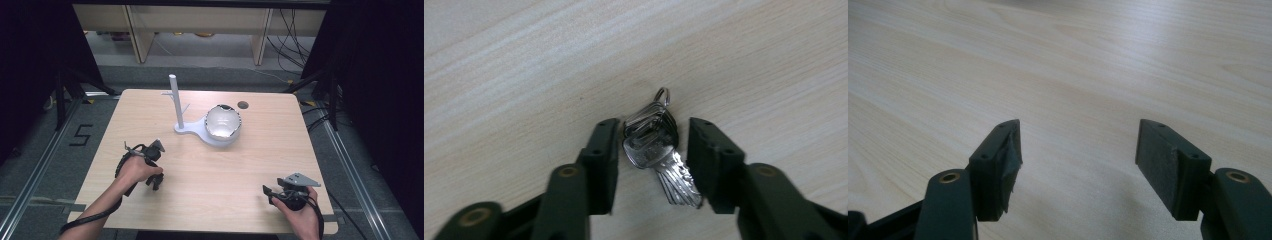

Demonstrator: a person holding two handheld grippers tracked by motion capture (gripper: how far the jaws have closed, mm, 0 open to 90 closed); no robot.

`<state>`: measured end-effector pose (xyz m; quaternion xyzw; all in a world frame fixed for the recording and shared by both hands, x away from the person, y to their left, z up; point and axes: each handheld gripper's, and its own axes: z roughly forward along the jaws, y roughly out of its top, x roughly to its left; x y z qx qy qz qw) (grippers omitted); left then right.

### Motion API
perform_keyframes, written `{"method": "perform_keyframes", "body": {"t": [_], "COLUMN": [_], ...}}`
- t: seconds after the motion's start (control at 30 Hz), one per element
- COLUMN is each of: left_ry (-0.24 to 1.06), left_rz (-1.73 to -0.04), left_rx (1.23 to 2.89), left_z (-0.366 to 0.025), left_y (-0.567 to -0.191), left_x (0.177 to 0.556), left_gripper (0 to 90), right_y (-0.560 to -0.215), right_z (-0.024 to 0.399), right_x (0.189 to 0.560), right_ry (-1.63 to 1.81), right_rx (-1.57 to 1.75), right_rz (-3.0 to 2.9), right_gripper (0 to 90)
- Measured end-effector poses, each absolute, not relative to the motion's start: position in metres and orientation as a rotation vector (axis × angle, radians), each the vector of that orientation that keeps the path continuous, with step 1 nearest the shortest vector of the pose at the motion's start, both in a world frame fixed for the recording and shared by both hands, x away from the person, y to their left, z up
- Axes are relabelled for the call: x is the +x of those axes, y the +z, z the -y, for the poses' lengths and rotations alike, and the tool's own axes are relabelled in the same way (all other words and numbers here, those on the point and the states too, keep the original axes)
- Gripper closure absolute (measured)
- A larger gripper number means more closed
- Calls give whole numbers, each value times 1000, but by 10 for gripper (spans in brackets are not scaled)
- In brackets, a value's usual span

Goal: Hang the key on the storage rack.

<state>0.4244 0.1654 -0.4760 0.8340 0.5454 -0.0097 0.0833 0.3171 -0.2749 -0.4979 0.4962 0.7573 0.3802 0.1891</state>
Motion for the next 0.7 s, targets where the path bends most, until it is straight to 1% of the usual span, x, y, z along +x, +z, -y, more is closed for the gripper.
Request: {"method": "perform_keyframes", "body": {"t": [0.07, 0.1, 0.13, 0.17, 0.27, 0.3, 0.37, 0.43, 0.47, 0.53, 0.57, 0.6, 0.63, 0.67, 0.7], "left_ry": [-36, -30, -9, -24, -51, -35, -58, -43, -49, -38, -27, -6, 17, 24, 24], "left_rz": [-1636, -1647, -1670, -1675, -1703, -1708, -1721, -1708, -1696, -1682, -1669, -1646, -1628, -1594, -1594], "left_rx": [2474, 2467, 2434, 2458, 2470, 2462, 2492, 2493, 2525, 2539, 2551, 2571, 2576, 2601, 2601], "left_z": [-165, -165, -164, -164, -163, -162, -162, -162, -162, -162, -162, -162, -162, -162, -162], "left_y": [-474, -472, -472, -471, -473, -476, -477, -480, -479, -479, -479, -480, -480, -480, -480], "left_x": [424, 423, 421, 421, 421, 420, 422, 421, 422, 422, 422, 421, 420, 419, 419], "left_gripper": [480, 480, 456, 417, 417, 426, 443, 459, 509, 555, 555, 579, 643, 649, 654], "right_y": [-498, -498, -498, -499, -499, -499, -499, -498, -498, -499, -499, -498, -498, -498, -498], "right_z": [275, 275, 275, 274, 273, 273, 274, 274, 274, 275, 275, 272, 273, 272, 272], "right_x": [317, 317, 317, 318, 318, 318, 318, 317, 317, 318, 318, 315, 316, 315, 315], "right_ry": [1070, 1070, 1073, 1086, 1084, 1087, 1091, 1072, 1074, 1077, 1077, 1071, 1075, 1072, 1072], "right_rx": [1398, 1398, 1401, 1402, 1401, 1399, 1399, 1404, 1411, 1402, 1402, 1460, 1434, 1444, 1444], "right_rz": [-2133, -2133, -2134, -2131, -2132, -2133, -2133, -2139, -2137, -2139, -2139, -2128, -2132, -2135, -2135], "right_gripper": [358, 358, 358, 357, 357, 357, 357, 357, 357, 357, 357, 357, 357, 357, 357]}}
